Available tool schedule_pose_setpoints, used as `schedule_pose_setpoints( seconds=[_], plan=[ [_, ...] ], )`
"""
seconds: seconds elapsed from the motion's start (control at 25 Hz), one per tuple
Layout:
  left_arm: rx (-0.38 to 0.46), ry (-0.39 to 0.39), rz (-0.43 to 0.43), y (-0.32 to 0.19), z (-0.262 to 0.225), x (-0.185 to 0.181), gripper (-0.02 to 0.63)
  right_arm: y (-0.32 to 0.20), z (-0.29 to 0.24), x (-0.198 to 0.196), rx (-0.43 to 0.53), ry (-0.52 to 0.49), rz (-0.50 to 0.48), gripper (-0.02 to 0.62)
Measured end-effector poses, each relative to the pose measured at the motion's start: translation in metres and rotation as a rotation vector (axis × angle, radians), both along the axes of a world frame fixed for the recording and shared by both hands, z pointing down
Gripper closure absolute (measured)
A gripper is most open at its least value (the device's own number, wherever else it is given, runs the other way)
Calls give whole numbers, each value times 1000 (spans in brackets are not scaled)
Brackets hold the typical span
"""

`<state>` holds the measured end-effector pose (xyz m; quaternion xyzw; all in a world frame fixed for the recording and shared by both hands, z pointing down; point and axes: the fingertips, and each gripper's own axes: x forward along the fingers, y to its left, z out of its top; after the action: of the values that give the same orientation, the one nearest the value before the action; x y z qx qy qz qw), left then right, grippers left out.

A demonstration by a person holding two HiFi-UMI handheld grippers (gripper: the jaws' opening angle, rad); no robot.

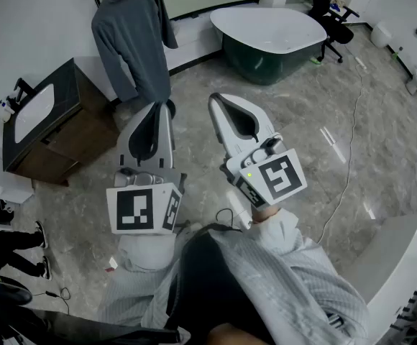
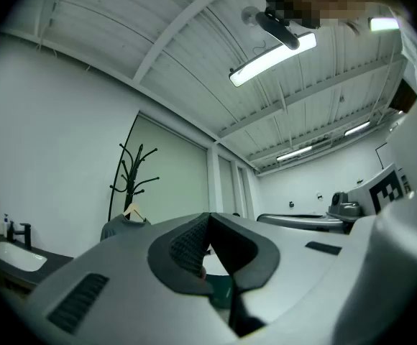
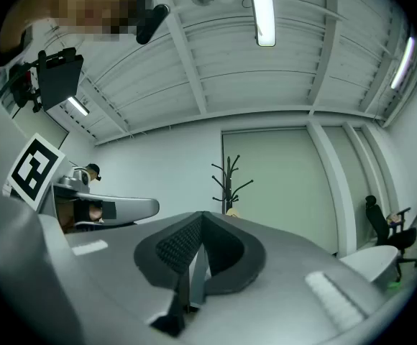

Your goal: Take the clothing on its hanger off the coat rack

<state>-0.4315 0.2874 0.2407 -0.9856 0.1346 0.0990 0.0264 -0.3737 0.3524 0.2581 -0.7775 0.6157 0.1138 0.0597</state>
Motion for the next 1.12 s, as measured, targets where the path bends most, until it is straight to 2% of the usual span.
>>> schedule_pose_setpoints(
  seconds=[0.44, 0.6, 0.72, 0.96, 1.12],
  plan=[
    [12, 7, -23, 9, 6, 3, 601, 10, 11, 4, -9, -9, 10, 594],
    [0, 2, -33, 15, 13, 8, 601, 18, 11, 6, 19, -18, -19, 594],
    [-1, -11, -39, 20, 20, 16, 601, 27, 26, 11, -17, -36, -19, 594],
    [-12, -60, -50, -8, 37, 48, 601, 17, 52, 51, -40, -85, 16, 594],
    [-21, -78, -52, -44, 53, 94, 601, -19, 78, 101, -85, -126, 20, 594]
  ],
)
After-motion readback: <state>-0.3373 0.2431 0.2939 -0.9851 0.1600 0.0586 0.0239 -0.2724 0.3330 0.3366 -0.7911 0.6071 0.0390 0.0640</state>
